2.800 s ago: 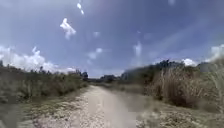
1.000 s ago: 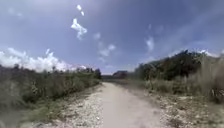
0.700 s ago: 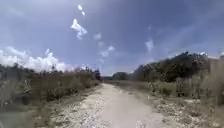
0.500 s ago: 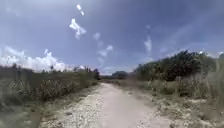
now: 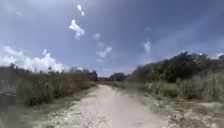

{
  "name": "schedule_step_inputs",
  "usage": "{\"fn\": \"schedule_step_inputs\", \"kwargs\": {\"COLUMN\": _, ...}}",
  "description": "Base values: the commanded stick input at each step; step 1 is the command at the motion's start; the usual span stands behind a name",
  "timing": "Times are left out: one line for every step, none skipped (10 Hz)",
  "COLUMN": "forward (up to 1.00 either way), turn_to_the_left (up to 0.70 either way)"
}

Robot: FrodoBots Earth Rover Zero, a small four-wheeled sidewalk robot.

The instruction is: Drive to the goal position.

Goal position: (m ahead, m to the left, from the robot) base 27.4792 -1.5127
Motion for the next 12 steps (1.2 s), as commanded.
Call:
{"fn": "schedule_step_inputs", "kwargs": {"forward": 0.85, "turn_to_the_left": 0.04}}
{"fn": "schedule_step_inputs", "kwargs": {"forward": 0.85, "turn_to_the_left": 0.04}}
{"fn": "schedule_step_inputs", "kwargs": {"forward": 0.85, "turn_to_the_left": 0.04}}
{"fn": "schedule_step_inputs", "kwargs": {"forward": 0.85, "turn_to_the_left": 0.04}}
{"fn": "schedule_step_inputs", "kwargs": {"forward": 0.85, "turn_to_the_left": 0.04}}
{"fn": "schedule_step_inputs", "kwargs": {"forward": 0.85, "turn_to_the_left": 0.04}}
{"fn": "schedule_step_inputs", "kwargs": {"forward": 0.85, "turn_to_the_left": 0.04}}
{"fn": "schedule_step_inputs", "kwargs": {"forward": 0.85, "turn_to_the_left": 0.04}}
{"fn": "schedule_step_inputs", "kwargs": {"forward": 0.85, "turn_to_the_left": 0.04}}
{"fn": "schedule_step_inputs", "kwargs": {"forward": 0.85, "turn_to_the_left": 0.04}}
{"fn": "schedule_step_inputs", "kwargs": {"forward": 0.85, "turn_to_the_left": 0.29}}
{"fn": "schedule_step_inputs", "kwargs": {"forward": 0.85, "turn_to_the_left": 0.38}}
